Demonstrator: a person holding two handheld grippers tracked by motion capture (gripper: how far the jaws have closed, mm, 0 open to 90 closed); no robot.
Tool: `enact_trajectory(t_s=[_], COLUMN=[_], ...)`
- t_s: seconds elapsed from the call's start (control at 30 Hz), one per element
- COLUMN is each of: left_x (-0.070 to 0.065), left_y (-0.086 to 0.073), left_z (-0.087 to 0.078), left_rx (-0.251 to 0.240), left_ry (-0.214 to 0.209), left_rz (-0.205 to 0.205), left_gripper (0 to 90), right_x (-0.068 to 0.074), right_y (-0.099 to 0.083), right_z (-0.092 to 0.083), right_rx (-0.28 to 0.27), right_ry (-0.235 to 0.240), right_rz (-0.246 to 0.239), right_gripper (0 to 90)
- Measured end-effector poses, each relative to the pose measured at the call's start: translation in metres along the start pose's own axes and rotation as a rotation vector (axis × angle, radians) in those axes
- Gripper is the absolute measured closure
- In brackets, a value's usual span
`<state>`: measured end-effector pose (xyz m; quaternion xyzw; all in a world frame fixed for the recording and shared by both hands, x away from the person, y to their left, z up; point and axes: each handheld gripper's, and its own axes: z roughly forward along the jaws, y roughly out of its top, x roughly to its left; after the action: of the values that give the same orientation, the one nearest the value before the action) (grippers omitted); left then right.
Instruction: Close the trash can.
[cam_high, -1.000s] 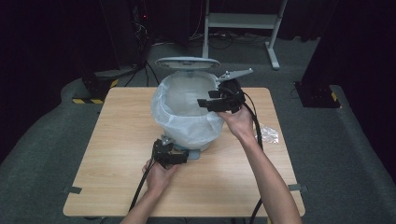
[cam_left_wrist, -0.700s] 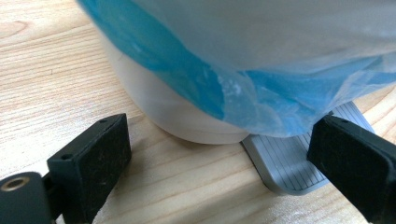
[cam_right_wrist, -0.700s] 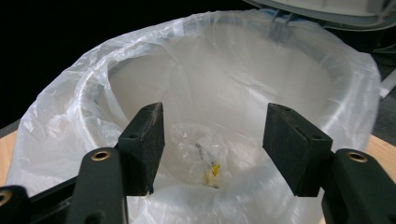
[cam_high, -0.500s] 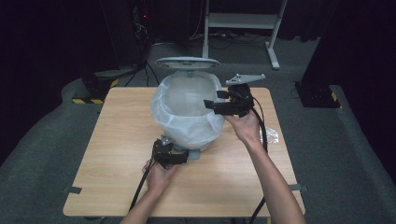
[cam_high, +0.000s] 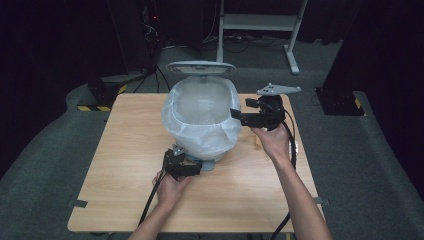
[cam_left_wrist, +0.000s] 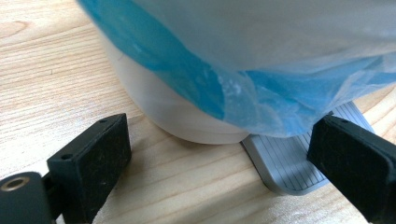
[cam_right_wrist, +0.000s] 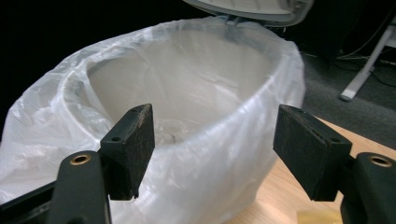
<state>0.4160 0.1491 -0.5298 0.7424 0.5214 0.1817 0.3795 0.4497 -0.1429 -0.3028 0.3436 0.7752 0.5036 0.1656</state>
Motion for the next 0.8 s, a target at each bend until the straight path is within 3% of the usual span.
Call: enact_trajectory(t_s=[0.07,0.57,0.8], left_x=[0.001,0.001,0.001], left_y=[0.0,0.0,0.0], left_z=[-0.001,-0.001,-0.001], left_rx=[0.012,0.012,0.012], left_ry=[0.001,0.001,0.001], left_rz=[0.016,0.015,0.015], left_gripper=[6.2,6.2,6.2], right_x=[-0.003,-0.016,-0.021], right_y=[-0.004,-0.032,-0.049], right_z=[-0.004,-0.015,-0.016], right_rx=[-0.006,-0.018,0.009], right_ry=[-0.009,-0.035,-0.052], right_rz=[0.008,0.053,0.063], right_gripper=[28.9,28.5,28.3])
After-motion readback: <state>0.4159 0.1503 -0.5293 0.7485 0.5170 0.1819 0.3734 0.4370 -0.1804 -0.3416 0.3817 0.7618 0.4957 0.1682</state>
